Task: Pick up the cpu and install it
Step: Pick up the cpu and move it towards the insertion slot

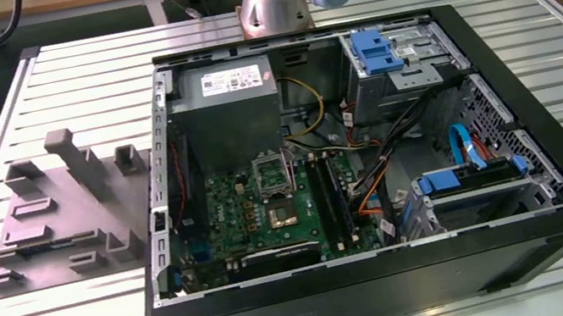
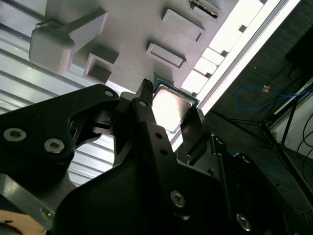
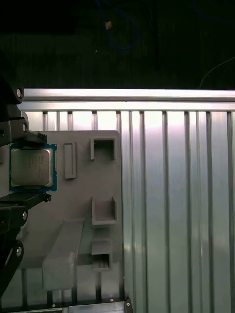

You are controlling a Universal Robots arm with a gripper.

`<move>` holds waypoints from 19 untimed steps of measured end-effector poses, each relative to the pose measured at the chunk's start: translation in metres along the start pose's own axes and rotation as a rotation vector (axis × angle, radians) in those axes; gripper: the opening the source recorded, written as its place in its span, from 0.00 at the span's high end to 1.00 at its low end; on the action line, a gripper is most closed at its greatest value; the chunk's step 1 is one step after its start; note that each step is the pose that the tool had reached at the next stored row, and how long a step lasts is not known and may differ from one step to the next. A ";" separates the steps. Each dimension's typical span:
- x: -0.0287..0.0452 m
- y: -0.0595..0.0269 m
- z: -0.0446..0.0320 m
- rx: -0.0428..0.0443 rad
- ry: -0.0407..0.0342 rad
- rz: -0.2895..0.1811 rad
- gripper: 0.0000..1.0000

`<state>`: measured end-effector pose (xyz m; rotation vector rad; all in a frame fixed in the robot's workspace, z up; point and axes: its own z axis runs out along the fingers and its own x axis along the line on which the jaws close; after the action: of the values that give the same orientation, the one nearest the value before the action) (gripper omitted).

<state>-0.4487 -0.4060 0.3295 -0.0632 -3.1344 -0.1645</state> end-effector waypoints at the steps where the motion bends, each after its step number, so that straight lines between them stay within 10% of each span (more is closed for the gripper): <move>1: 0.0000 0.0001 -0.0009 0.0000 0.0000 0.000 0.52; 19: 0.0001 0.0014 -0.0129 0.0000 0.0001 0.000 0.52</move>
<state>-0.4487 -0.4059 0.3425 -0.0632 -3.1343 -0.1645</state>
